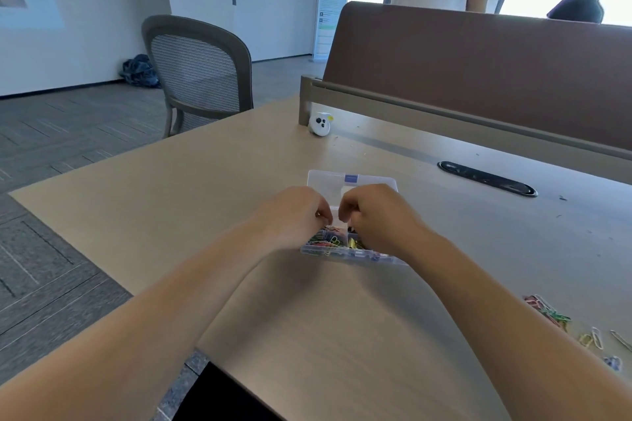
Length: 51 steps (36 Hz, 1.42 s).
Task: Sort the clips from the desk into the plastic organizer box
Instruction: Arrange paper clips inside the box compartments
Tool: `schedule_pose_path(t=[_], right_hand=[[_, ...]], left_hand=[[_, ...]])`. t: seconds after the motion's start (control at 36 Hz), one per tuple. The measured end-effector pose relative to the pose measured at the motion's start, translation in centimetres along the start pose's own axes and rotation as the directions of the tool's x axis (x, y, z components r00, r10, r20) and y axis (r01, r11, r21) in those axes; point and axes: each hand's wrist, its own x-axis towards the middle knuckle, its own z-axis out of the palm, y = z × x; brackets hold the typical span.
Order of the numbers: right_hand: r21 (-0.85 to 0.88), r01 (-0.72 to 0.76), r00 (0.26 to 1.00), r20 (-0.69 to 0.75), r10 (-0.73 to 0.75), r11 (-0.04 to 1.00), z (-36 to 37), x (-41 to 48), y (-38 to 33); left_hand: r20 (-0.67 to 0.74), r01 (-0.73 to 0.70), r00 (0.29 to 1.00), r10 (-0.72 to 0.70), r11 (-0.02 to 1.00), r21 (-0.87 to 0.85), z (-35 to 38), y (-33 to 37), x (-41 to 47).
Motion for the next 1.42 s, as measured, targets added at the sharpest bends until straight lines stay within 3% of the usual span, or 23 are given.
schedule_pose_path(t=[0.33, 0.69, 0.81, 0.94, 1.03, 1.14, 1.25, 1.42], right_hand=[[0.002, -0.03, 0.999, -0.043, 0.03, 1.0, -1.5, -2.8, 1.0], [-0.059, -0.283, 0.959, 0.007, 0.284, 0.957, -7.4, -15.4, 7.1], [-0.129, -0.369, 0.923, 0.061, 0.379, 0.92, -8.4, -19.2, 9.4], [-0.225, -0.507, 0.828, 0.139, 0.543, 0.832, -8.5, -22.4, 11.8], [-0.167, -0.581, 0.781, 0.158, 0.604, 0.796, -8.3, -23.8, 12.3], [-0.119, -0.612, 0.77, 0.136, 0.623, 0.782, -7.8, -24.7, 12.7], [-0.11, -0.579, 0.797, 0.13, 0.589, 0.808, -7.8, -24.9, 12.4], [-0.073, -0.65, 0.758, 0.002, 0.652, 0.756, -8.0, -24.4, 14.0]], left_hand=[[-0.014, -0.041, 0.999, 0.041, 0.999, -0.011, -0.6, 3.7, -0.8], [0.073, -0.258, 0.962, 0.264, 0.963, -0.077, 3.3, 15.5, -3.0], [0.169, -0.267, 0.948, 0.27, 0.963, -0.044, 5.2, 19.0, -3.6], [0.22, -0.26, 0.949, 0.227, 0.956, 0.136, 6.9, 21.2, -4.3], [0.257, -0.242, 0.947, 0.195, 0.956, 0.166, 7.7, 22.1, -4.4], [0.245, -0.245, 0.948, 0.202, 0.956, 0.163, 8.3, 23.5, -4.6], [0.199, -0.268, 0.947, 0.253, 0.962, 0.053, 9.0, 24.6, -4.6], [0.018, -0.288, 0.957, 0.289, 0.957, -0.036, 9.6, 24.3, -3.0]])
